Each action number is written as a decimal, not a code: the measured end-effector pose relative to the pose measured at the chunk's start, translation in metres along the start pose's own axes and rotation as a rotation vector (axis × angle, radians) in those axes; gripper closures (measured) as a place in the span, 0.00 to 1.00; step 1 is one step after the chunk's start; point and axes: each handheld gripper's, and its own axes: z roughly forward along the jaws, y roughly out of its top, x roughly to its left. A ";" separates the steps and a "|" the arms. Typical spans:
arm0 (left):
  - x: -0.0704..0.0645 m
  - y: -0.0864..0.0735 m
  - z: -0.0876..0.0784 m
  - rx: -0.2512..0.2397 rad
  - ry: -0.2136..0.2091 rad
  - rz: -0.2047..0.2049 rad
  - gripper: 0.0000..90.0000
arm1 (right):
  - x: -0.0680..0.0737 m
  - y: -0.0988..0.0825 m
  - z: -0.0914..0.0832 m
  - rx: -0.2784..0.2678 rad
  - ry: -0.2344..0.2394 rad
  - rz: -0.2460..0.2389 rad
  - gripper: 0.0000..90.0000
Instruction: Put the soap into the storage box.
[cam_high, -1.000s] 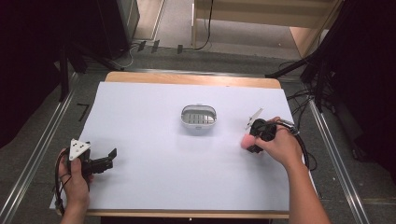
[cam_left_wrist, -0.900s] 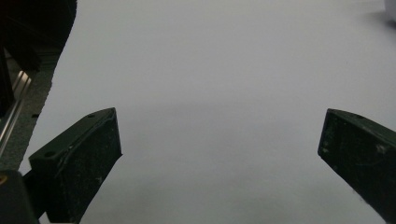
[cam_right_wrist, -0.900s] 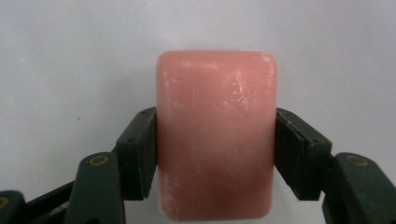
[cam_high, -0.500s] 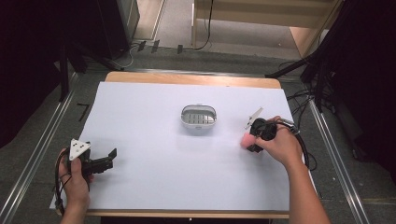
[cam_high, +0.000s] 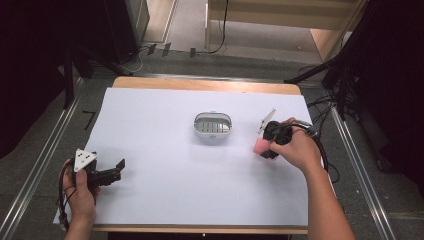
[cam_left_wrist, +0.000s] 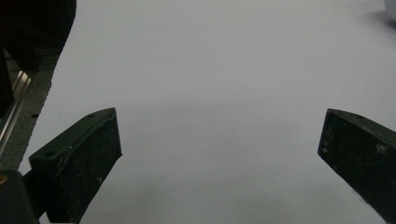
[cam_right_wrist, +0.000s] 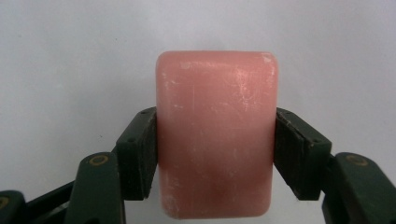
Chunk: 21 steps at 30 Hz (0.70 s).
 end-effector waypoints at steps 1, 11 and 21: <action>0.000 0.000 0.000 0.001 0.000 0.000 0.00 | 0.000 0.001 -0.001 0.004 -0.003 -0.001 0.43; 0.000 0.000 0.000 0.000 -0.001 -0.001 0.00 | -0.002 0.019 -0.012 -0.006 -0.005 -0.041 0.43; 0.000 0.000 0.000 0.001 -0.002 -0.004 0.00 | -0.005 0.039 -0.017 -0.017 0.003 -0.079 0.43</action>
